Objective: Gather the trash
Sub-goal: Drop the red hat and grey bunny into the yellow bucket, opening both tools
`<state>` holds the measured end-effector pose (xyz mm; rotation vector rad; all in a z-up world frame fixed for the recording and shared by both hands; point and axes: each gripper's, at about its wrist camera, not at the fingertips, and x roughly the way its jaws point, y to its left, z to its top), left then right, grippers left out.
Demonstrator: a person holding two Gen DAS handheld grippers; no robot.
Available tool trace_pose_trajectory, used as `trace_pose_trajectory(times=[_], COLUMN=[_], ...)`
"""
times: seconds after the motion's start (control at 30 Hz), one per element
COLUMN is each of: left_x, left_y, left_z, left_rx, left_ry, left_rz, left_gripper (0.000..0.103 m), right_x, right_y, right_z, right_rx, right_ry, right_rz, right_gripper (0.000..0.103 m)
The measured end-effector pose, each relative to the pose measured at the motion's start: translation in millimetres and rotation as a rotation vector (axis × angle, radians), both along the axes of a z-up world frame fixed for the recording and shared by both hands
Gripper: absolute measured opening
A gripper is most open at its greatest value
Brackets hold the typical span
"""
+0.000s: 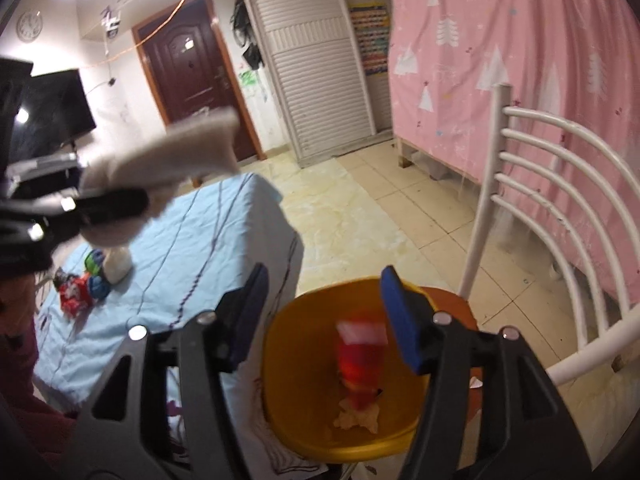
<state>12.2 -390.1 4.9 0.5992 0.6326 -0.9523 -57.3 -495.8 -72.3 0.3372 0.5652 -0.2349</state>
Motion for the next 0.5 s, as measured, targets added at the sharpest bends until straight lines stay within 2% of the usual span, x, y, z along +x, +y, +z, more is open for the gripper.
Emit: trace_pose_trajectory(times=[0.17, 0.27, 0.37, 0.5], left_x=[-14.4, -22.3, -26.3, -25.3], left_y=[-30.3, -49.8, -67.9, -80.9], left_z=[-11.2, -19.4, -25.6, -29.0], left_rx=[0.038, 0.078, 0.105, 0.123], left_ry=[-0.011, -0.016, -0.01, 0.008], left_rz=[-0.032, -0.049, -0.058, -0.044], left_gripper=[0.037, 0.043, 0.046, 0.051], right_x=[-22.6, -36.9, -46.2, -46.9], right_y=[-27.0, -39.1, -44.7, -42.1], right_z=[8.4, 14.9, 19.0, 23.5], right_rx=[0.017, 0.025, 0.036, 0.035], right_ry=[-0.049, -0.083, -0.107, -0.12], right_rz=[-0.094, -0.141, -0.162, -0.153], right_gripper=[0.056, 0.057, 0.062, 0.062])
